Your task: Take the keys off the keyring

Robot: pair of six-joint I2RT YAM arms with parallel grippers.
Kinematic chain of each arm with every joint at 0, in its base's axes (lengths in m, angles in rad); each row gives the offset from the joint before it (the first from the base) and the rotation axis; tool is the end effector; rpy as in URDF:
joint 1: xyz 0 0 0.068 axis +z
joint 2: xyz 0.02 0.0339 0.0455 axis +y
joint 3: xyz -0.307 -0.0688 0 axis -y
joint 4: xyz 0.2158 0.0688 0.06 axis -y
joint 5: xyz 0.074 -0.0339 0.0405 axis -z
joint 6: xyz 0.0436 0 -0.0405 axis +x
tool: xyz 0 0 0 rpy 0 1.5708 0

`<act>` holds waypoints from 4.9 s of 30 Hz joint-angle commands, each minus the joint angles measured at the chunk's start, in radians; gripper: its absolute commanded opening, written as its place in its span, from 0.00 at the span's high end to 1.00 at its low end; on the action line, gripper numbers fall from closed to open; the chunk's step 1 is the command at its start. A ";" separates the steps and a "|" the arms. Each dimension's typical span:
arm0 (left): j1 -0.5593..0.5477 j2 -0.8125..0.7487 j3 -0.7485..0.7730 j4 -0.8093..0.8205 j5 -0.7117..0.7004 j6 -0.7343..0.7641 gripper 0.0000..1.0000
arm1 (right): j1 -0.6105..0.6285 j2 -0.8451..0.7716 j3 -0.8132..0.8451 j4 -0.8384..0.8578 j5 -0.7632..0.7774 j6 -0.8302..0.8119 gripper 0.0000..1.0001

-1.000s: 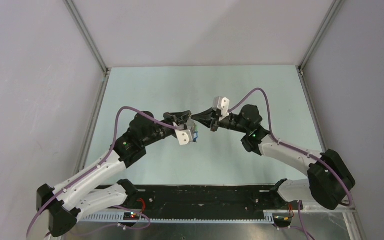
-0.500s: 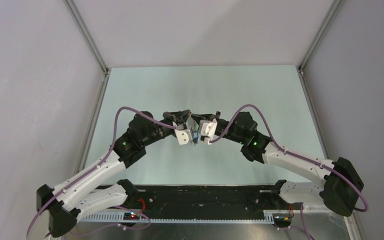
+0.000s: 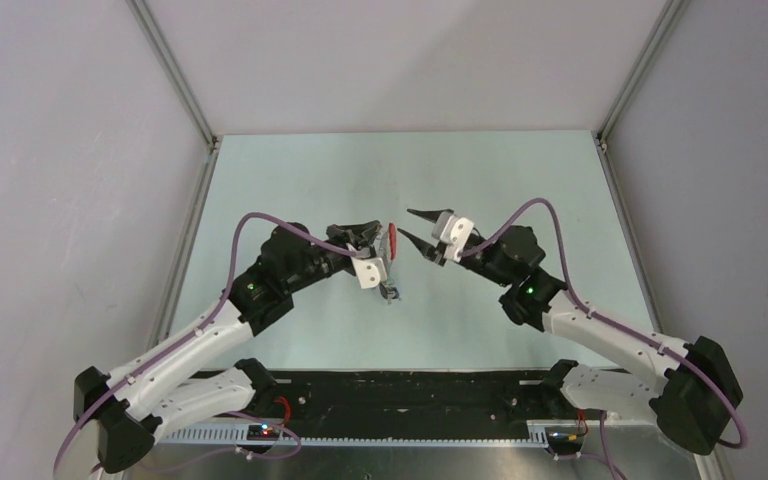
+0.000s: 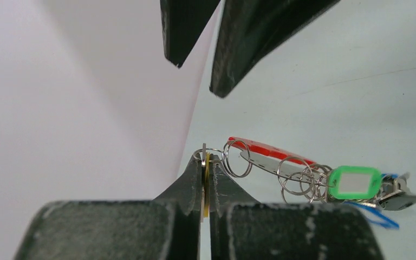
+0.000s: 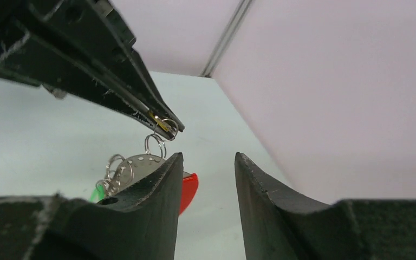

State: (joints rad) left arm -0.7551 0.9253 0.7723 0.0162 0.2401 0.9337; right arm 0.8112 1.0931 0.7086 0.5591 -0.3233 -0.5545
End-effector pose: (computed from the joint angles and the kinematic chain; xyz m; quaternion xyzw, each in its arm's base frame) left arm 0.1189 -0.1261 0.3693 0.6117 0.4382 -0.0317 0.6578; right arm 0.1380 0.1654 0.3808 -0.4959 0.4143 0.1994 0.7366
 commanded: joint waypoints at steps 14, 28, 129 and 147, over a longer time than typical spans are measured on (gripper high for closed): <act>0.002 -0.004 0.057 0.059 -0.032 -0.023 1.00 | 0.148 -0.030 -0.027 -0.016 0.437 0.685 0.43; 0.002 -0.011 0.054 0.059 -0.013 -0.024 1.00 | 0.198 0.152 -0.034 0.240 0.510 0.514 0.44; 0.003 -0.006 0.063 0.059 -0.009 -0.050 1.00 | 0.149 0.123 0.039 0.116 0.440 0.902 0.56; 0.003 -0.008 0.065 0.059 -0.007 -0.052 1.00 | 0.149 0.122 0.046 0.129 0.362 0.768 1.00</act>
State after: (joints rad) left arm -0.7483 0.9295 0.7876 0.0044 0.2012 0.8963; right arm 0.9543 1.2396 0.7074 0.6682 0.0563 0.2867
